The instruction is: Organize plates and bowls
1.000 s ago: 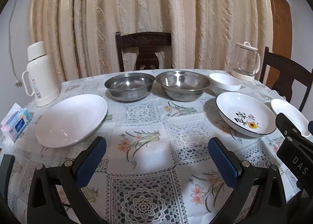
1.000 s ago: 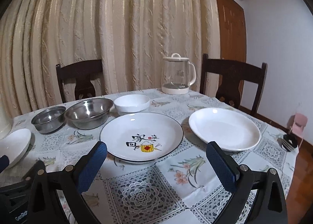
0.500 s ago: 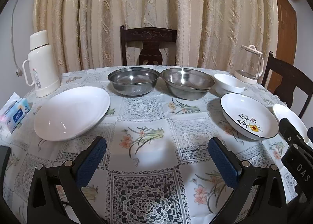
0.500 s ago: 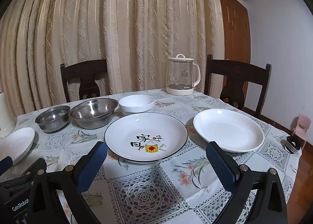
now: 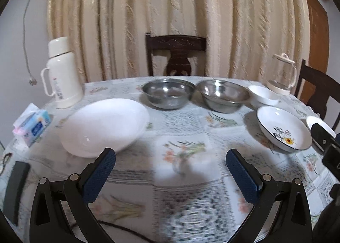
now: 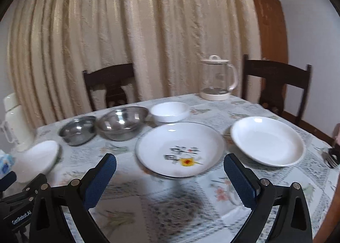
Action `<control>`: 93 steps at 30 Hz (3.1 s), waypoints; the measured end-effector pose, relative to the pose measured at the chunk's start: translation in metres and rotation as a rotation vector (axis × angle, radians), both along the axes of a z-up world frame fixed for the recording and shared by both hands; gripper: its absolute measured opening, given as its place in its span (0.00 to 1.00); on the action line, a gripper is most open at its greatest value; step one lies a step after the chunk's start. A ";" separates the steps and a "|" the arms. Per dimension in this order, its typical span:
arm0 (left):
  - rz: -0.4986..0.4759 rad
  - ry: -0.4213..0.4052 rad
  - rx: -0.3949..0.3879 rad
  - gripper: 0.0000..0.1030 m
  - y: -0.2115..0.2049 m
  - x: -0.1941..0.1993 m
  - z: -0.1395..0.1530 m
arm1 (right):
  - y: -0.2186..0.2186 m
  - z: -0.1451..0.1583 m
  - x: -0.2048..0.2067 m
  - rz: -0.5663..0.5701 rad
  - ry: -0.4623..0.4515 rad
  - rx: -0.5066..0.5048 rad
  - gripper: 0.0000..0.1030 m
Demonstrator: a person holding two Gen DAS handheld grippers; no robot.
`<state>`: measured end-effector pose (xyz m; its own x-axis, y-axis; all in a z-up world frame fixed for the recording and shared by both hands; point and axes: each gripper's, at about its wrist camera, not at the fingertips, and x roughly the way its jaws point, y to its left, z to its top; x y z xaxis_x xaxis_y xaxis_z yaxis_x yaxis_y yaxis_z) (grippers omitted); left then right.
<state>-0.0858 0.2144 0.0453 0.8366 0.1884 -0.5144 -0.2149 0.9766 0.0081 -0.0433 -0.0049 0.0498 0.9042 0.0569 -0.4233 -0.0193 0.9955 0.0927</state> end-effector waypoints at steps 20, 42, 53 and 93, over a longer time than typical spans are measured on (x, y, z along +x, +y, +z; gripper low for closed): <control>0.322 -0.118 -0.060 1.00 0.177 -0.072 0.069 | 0.098 0.014 0.034 0.363 0.106 0.074 1.00; 0.249 0.107 -0.263 1.00 0.243 0.023 0.004 | 0.186 -0.023 0.093 0.573 0.333 0.041 0.79; 0.243 0.170 -0.301 0.92 0.258 0.053 -0.022 | 0.221 -0.039 0.111 0.643 0.376 0.013 0.69; 0.114 0.195 -0.373 0.47 0.237 0.064 -0.044 | 0.217 -0.064 0.121 0.789 0.473 0.052 0.24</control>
